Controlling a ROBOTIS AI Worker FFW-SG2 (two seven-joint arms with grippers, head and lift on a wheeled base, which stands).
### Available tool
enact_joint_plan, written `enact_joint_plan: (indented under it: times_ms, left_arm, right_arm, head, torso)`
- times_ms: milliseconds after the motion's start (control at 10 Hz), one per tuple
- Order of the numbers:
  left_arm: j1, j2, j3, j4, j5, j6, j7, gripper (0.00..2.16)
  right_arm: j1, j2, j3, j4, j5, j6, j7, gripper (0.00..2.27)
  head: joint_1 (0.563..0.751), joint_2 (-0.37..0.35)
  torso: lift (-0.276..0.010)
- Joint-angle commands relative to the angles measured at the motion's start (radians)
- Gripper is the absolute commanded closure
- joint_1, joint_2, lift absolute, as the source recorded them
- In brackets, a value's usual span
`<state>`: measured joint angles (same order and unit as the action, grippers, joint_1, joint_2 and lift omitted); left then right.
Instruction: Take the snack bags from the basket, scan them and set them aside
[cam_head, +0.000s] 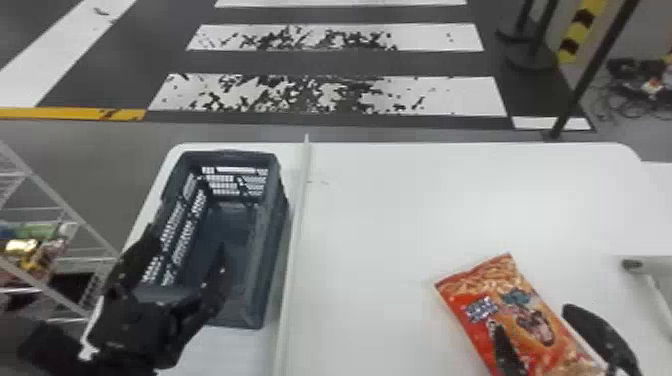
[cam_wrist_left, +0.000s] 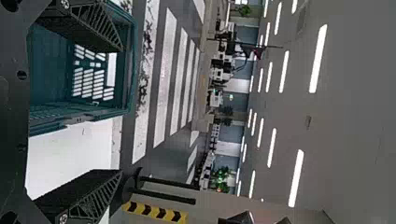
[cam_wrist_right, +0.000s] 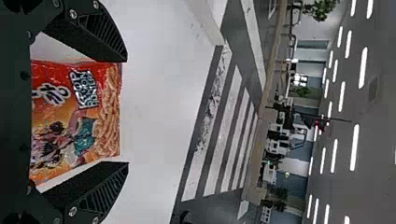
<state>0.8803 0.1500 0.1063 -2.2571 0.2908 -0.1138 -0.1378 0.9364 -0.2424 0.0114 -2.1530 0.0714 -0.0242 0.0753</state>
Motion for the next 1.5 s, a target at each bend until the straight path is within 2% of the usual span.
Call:
enact_joint_plan:
  times_ms: [0, 200, 300, 500, 600, 800, 1200, 1400]
  left_arm:
    - [-0.003, -0.003, -0.007, -0.021, 0.001, 0.076, 0.0, 0.07]
    - [-0.012, -0.001, -0.017, -0.021, -0.001, 0.101, -0.002, 0.07]
    - [-0.014, -0.001, -0.019, -0.021, -0.001, 0.116, -0.002, 0.07]
    - [-0.017, -0.001, -0.019, -0.016, 0.007, 0.116, -0.008, 0.07]
    - [-0.017, -0.001, -0.02, -0.015, 0.01, 0.116, -0.013, 0.07]
    - [-0.017, 0.003, -0.02, -0.013, 0.024, 0.116, -0.026, 0.07]
    - [-0.015, 0.005, -0.02, -0.016, 0.033, 0.116, -0.052, 0.07]
    - [-0.012, 0.003, -0.02, -0.015, 0.033, 0.113, -0.057, 0.07]
  right_arm:
    - [0.025, -0.003, 0.025, -0.005, 0.064, 0.07, 0.0, 0.16]
    - [0.05, -0.006, 0.073, 0.013, 0.12, 0.088, -0.016, 0.17]
    - [0.044, -0.006, 0.102, 0.044, 0.145, 0.076, -0.045, 0.17]
    - [0.028, -0.011, 0.191, 0.076, 0.266, 0.128, -0.12, 0.17]
    - [0.015, -0.011, 0.209, 0.098, 0.285, 0.155, -0.135, 0.17]
    - [-0.011, -0.028, 0.246, 0.147, 0.341, 0.152, -0.227, 0.2]
    - [-0.044, -0.029, 0.256, 0.177, 0.38, 0.214, -0.304, 0.22]
    - [-0.056, -0.029, 0.252, 0.182, 0.373, 0.244, -0.313, 0.22]
  head:
    - [0.695, 0.076]
    - [0.695, 0.08]
    - [0.695, 0.091]
    - [0.695, 0.112]
    - [0.695, 0.134]
    - [0.695, 0.151]
    - [0.695, 0.108]
    - [0.695, 0.08]
  torso:
    - [-0.075]
    - [-0.075]
    - [-0.075]
    - [-0.075]
    - [-0.075]
    - [-0.075]
    - [-0.075]
    - [-0.075]
